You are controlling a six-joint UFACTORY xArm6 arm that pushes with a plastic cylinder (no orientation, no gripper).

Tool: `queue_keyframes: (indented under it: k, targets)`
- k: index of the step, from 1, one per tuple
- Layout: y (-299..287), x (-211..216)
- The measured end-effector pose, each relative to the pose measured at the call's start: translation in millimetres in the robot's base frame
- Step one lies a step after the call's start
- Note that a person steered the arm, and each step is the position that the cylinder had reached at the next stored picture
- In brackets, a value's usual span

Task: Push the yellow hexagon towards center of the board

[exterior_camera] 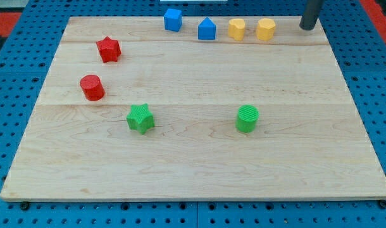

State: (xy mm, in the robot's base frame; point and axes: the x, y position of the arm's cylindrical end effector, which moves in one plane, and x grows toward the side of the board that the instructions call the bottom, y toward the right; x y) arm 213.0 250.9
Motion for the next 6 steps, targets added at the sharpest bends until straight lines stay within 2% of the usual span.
queue_keyframes:
  k: [1,2,5,6]
  targets:
    - [-51.4,-21.7]
    - [-85.9,-18.3]
    - [-121.7,5.9]
    - [-93.2,11.7]
